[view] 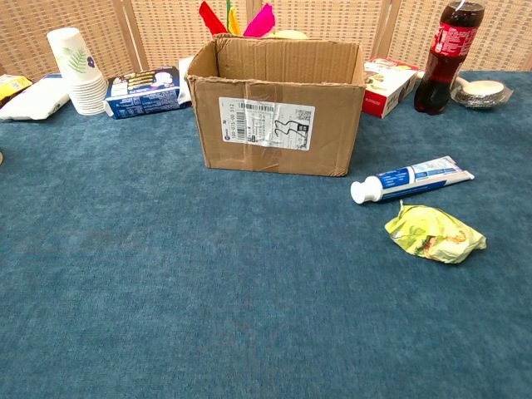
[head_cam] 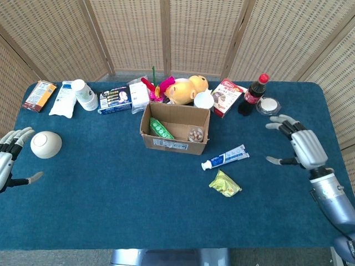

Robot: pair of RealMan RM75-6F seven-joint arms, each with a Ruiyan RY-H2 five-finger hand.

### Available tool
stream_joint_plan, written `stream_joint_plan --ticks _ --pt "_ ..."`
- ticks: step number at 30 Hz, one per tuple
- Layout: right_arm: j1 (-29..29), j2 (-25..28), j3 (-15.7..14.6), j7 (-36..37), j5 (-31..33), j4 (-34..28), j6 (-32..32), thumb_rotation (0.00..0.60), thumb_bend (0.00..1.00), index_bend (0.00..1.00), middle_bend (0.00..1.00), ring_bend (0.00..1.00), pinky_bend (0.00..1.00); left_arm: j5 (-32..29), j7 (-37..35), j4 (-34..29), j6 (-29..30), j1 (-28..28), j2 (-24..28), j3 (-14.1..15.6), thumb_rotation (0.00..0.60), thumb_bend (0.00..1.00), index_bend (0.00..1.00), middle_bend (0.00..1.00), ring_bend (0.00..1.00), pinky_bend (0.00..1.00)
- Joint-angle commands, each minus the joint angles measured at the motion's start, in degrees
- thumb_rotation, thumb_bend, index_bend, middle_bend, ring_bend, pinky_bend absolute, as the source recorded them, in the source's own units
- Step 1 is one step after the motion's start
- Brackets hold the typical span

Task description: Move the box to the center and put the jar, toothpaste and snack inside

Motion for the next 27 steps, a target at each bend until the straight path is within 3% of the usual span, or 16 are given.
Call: stream_joint_plan --ticks 1,6,11,27 --pt "-2.22 -4.19 -4.49 3.55 -2.76 9.63 1.10 0.600 0.04 0.29 0.22 0.14 0.23 0.20 -0.17 -0.07 0.39 0.16 0.10 -0.01 0.600 0.24 0.00 0.00 0.00 0.05" --pt "-1.75 -7.81 -7.19 2.93 -5.03 17.62 -0.03 0.600 0.08 0.32 0.24 0.15 0.23 0.30 -0.57 -0.03 0.51 0.26 0.23 0.00 0.600 0.24 0.00 0.00 0.00 0.05" --pt "0.20 -10.53 -8.85 0.23 -6.82 19.46 -2.52 0.600 0.12 0.33 0.26 0.16 0.23 0.49 -0.55 -0.09 0.49 0.28 0.23 0.09 0.600 0.24 0.00 0.00 0.00 0.05" --pt "6.07 -15.39 -4.73 -16.03 1.63 11.02 -14.06 0.600 0.18 0.29 0.28 0.17 0.24 0.20 -1.88 0.73 0.59 0.47 0.40 -0.08 0.600 0.24 0.00 0.00 0.00 0.05"
